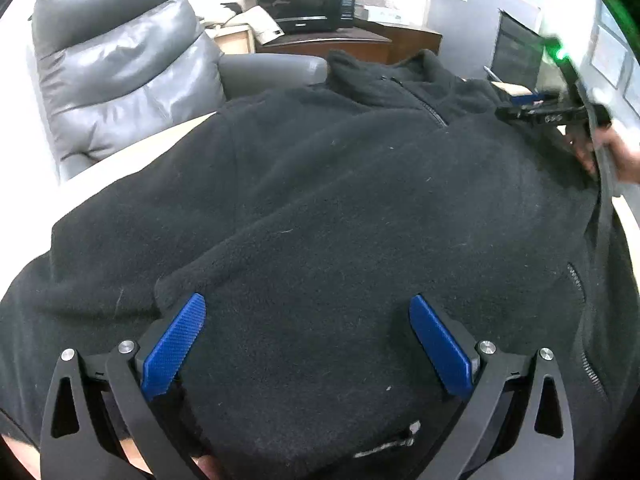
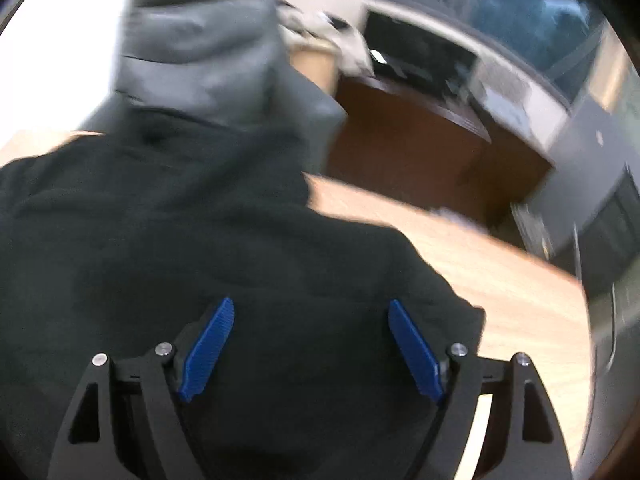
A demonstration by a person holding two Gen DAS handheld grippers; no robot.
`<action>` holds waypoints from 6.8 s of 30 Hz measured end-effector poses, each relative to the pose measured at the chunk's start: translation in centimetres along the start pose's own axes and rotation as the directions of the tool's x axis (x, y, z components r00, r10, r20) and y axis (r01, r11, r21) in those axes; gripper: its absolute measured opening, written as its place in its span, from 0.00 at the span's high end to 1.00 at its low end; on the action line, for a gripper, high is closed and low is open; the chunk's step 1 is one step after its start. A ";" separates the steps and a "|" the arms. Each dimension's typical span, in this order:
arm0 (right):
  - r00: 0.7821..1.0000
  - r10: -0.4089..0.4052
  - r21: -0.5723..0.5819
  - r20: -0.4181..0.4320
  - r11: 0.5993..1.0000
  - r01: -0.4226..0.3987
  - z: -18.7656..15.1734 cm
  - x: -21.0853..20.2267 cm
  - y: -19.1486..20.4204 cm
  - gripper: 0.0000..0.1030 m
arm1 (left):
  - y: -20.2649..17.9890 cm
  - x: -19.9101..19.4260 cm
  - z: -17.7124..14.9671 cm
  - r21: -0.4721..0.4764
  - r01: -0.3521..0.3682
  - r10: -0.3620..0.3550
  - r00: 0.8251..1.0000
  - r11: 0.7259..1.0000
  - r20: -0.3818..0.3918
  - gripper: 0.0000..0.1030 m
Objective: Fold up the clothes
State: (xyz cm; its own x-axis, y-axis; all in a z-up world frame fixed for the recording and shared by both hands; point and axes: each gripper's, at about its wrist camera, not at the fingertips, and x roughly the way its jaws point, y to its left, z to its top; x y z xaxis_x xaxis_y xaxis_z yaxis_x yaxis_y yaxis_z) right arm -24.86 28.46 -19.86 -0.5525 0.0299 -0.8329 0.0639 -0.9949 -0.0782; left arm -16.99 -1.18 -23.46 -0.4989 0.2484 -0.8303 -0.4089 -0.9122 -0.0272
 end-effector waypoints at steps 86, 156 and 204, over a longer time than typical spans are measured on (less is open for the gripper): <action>0.756 0.452 -0.090 0.473 0.879 -0.468 -4.7 -27.2 11.4 0.09 | -7.7 -19.3 6.6 -0.447 0.371 -0.020 0.787 0.814 0.617 0.92; 0.973 0.228 0.157 0.017 0.961 -0.228 -5.8 -11.6 1.2 0.36 | -3.5 -17.0 -1.6 0.097 0.268 -0.285 0.896 0.959 0.341 0.11; 0.981 0.192 0.100 0.007 0.976 -0.191 -16.3 -22.0 1.1 0.27 | 4.4 -27.8 -10.1 -0.206 0.100 -0.086 0.993 0.973 0.077 0.06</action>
State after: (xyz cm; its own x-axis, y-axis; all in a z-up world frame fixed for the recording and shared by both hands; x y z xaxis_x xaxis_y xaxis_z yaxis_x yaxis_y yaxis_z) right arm 0.94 28.25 -10.57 -0.5360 -0.1619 -0.8286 0.0847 -0.9868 0.1380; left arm 2.73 -15.41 -6.12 -0.5193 0.3502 -0.7795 -0.2904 -0.9302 -0.2244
